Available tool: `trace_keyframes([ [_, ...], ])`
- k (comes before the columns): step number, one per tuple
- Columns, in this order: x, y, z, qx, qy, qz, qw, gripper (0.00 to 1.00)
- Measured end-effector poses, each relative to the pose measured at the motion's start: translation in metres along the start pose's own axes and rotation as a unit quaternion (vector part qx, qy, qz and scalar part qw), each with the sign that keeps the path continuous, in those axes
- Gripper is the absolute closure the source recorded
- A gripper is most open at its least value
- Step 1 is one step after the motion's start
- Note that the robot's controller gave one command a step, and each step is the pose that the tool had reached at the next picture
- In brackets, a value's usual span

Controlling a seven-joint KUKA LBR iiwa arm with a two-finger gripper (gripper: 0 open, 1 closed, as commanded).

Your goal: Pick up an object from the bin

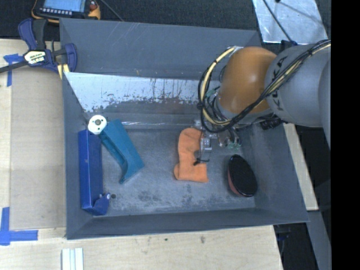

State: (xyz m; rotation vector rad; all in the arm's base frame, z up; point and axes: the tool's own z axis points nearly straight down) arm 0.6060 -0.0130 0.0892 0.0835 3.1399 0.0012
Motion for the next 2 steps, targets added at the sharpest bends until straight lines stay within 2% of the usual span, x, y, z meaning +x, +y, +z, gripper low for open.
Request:
trace_keyframes([
  [1, 0.033, -0.006, -0.036, 0.000, 0.0013, 0.004, 1.0000, 1.00],
  [2, 0.019, -0.005, -0.047, 0.000, -0.0075, 0.003, 1.0000, 1.00],
])
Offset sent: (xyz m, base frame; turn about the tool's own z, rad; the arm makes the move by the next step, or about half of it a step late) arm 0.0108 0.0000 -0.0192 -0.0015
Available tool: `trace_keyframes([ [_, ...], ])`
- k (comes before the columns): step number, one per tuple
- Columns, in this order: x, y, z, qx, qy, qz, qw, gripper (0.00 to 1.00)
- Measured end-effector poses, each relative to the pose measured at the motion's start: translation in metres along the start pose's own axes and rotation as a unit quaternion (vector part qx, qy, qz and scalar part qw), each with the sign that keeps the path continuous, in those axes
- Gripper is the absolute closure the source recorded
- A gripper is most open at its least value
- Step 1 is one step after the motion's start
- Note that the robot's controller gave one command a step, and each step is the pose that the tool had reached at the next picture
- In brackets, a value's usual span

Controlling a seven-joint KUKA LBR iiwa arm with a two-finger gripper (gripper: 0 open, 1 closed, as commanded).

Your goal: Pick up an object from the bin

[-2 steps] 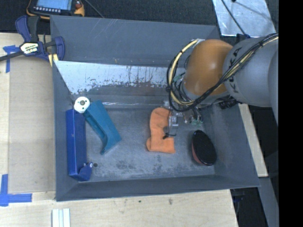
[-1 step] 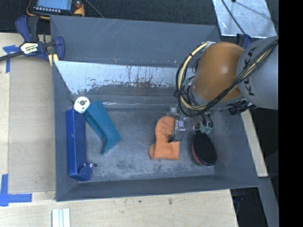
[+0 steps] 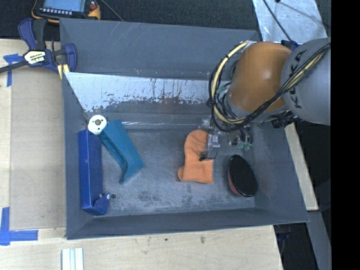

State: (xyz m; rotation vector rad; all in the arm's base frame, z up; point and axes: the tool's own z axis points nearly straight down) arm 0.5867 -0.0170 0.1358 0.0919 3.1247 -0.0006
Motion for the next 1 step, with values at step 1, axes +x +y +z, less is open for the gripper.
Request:
trace_keyframes([
  [1, 0.0009, -0.0020, -0.0173, 0.000, 0.0127, 0.002, 0.9999, 1.00],
])
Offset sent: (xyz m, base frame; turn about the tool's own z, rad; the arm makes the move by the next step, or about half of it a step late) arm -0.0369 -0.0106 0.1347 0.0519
